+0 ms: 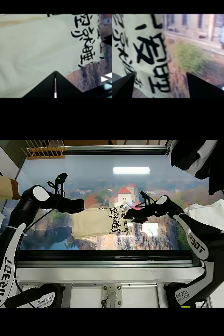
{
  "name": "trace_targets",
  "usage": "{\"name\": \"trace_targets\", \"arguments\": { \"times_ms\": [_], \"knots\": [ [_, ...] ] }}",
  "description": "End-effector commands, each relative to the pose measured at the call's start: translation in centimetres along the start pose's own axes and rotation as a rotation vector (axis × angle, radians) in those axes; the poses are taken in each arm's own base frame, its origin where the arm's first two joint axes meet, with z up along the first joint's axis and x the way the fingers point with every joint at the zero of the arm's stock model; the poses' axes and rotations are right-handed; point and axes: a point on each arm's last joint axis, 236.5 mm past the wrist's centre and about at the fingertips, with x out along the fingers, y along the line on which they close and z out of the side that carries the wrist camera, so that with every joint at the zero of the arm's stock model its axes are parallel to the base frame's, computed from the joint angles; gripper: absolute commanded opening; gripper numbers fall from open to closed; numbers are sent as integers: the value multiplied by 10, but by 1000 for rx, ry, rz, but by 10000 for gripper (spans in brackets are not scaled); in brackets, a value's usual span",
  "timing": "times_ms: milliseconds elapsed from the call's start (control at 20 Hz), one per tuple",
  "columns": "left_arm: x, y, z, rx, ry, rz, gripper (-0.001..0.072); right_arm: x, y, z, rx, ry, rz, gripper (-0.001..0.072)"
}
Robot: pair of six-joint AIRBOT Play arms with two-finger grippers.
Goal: Fold the clothes and pants, and hang the long-sleeved shirts on hangers.
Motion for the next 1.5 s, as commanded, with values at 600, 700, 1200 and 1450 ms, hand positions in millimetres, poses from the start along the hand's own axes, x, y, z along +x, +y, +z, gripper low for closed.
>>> {"name": "trace_targets", "arguments": {
  "times_ms": [600,700,1200,1450],
  "knots": [
    [2,-3,-3,9,6,-1,6,0,80,46,-253,-127,31,8],
    [2,-3,-3,9,6,-2,6,-80,52,75,-252,-255,-132,8],
    [2,-3,-3,8,6,-2,6,-461,-75,49,79,-883,-585,8],
    [2,-3,-3,8,6,-3,6,-524,-101,-18,293,-957,-712,8]
  ]
}}
